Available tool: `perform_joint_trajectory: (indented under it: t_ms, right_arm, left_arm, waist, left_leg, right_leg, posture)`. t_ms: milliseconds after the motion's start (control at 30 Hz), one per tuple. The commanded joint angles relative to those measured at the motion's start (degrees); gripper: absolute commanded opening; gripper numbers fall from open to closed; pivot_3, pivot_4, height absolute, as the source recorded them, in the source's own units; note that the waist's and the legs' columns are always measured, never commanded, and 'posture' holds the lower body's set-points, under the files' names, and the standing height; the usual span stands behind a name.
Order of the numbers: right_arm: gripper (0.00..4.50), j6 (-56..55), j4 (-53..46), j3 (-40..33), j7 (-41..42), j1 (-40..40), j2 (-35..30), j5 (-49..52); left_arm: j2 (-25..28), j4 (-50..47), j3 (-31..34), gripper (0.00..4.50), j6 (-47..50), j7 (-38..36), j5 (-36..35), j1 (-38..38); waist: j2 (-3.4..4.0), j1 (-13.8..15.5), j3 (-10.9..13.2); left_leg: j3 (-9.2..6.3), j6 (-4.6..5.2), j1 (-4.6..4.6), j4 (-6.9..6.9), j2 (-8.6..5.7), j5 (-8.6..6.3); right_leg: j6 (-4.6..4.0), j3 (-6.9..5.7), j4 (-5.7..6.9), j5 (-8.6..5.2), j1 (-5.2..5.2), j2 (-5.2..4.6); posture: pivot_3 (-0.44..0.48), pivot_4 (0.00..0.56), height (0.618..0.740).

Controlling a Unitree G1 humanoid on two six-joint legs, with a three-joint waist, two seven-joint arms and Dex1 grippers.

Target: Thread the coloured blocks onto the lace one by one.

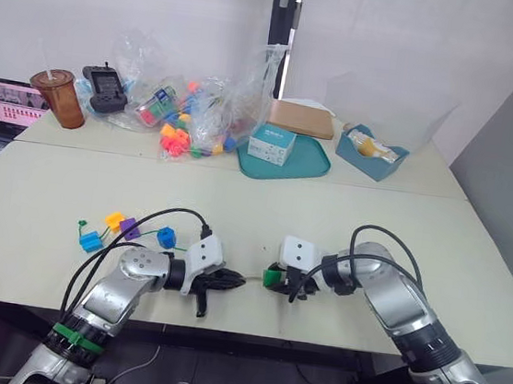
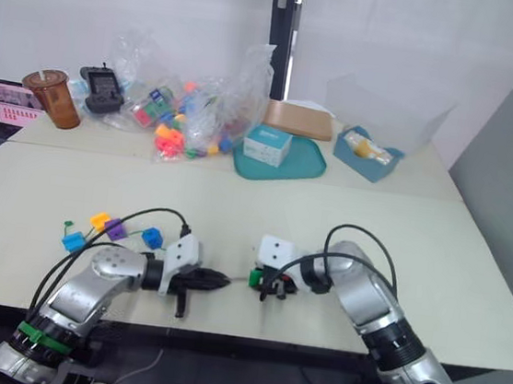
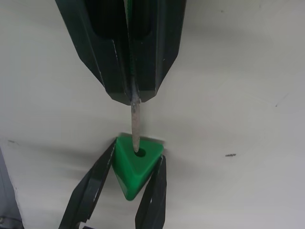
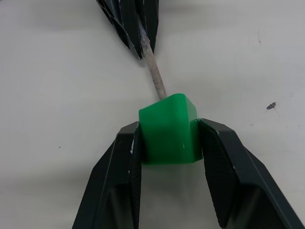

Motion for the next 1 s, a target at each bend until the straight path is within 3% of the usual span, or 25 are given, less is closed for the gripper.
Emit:
perform_joint_trajectory:
  t_ms: [33,1000]
  right_arm:
    - [1.28,1.84,1.87,4.10,1.65,2.21,-1.15,-1.31]
    - [1.28,0.04,8.26,5.28,6.18,-0.86,-2.01,-1.56]
  left_arm:
    - [-0.64,-0.24,-0.43,0.00,-1.28,0.08,0.10,-0.75]
    - [-0.84,0.71,1.12,0.00,0.25,-2.90,-2.00,-3.38]
  waist:
    - [0.00,0.00,0.00]
    - [0.00,0.13,0.00]
  left_leg:
    - [-0.01,0.00,-0.01,0.00,0.00,0.00]
    - [0.00,0.00,-0.02,0.03,-0.01,0.00]
  right_leg:
    - [0.00,0.00,-0.01,0.00,0.00,0.00]
    - [0.00,-0.01,-0.08,0.00,0.02,0.00]
  posture:
    - [0.000,0.150,0.740]
    - [0.000,0.150,0.740]
